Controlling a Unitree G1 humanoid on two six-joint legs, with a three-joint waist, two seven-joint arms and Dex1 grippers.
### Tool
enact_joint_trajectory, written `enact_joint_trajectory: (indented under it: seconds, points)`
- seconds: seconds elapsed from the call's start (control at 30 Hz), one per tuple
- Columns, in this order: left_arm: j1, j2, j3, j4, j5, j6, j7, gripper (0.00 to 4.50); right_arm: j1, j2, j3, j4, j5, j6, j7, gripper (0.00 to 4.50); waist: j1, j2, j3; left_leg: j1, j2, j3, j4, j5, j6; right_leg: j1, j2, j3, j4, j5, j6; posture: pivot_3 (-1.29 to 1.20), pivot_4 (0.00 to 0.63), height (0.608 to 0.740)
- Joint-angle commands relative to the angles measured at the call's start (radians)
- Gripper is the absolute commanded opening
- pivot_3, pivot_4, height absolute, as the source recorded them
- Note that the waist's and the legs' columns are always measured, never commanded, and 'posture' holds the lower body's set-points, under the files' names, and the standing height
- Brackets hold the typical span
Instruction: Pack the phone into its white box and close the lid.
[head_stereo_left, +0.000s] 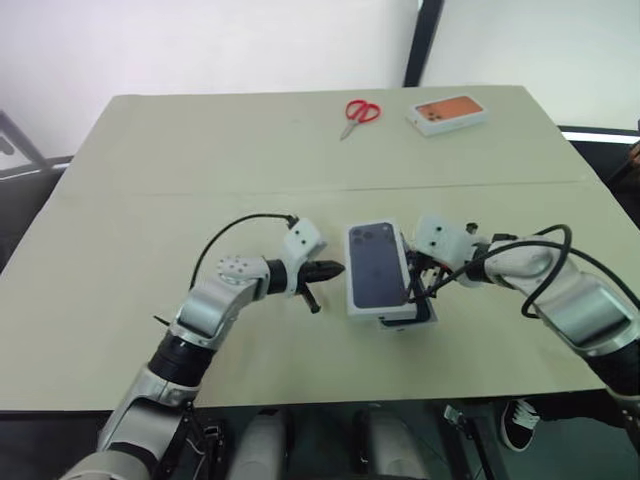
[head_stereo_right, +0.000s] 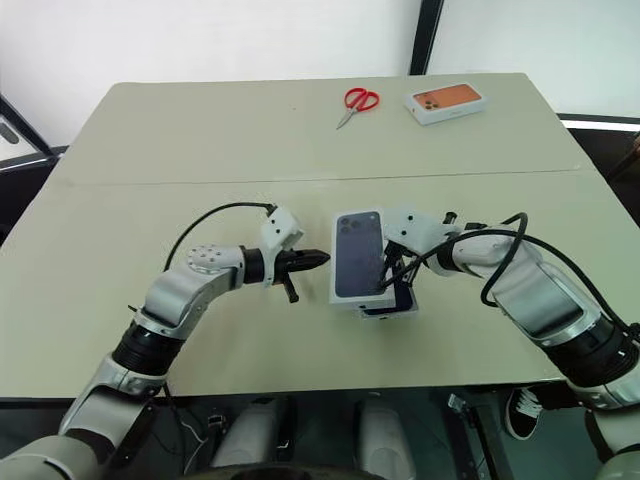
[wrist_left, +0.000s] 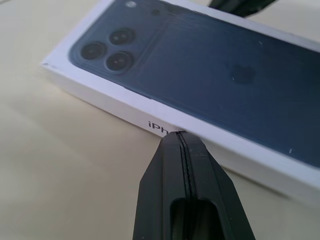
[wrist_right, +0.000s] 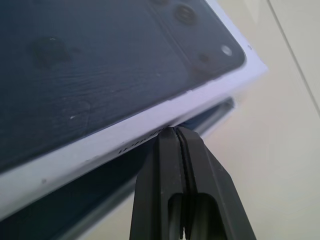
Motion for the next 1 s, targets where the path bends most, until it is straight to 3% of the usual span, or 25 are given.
enact_joint_trajectory:
  seconds: [0.03,1.0]
  points:
    - [-0.009,-0.014,-0.016,-0.04,-0.013,-0.007,-0.02,0.0,0.009,0.013,-0.05,-0.068,-0.01,-0.008,0.025,0.05,-0.001,0.0,0.0,0.0,0.0,0.0,0.0,0.0,0.0,0.0,0.0,0.0,0.0,0.0,0.0,0.0,0.15,0.74]
    - [-0.014,-0.047,-0.036,-0.085,-0.016,-0.012,-0.052,0.0,0.138,0.011,-0.135,-0.108,-0.108,-0.022,0.113,0.05,-0.001,0.0,0.0,0.0,0.0,0.0,0.0,0.0,0.0,0.0,0.0,0.0,0.0,0.0,0.0,0.0,0.15,0.74]
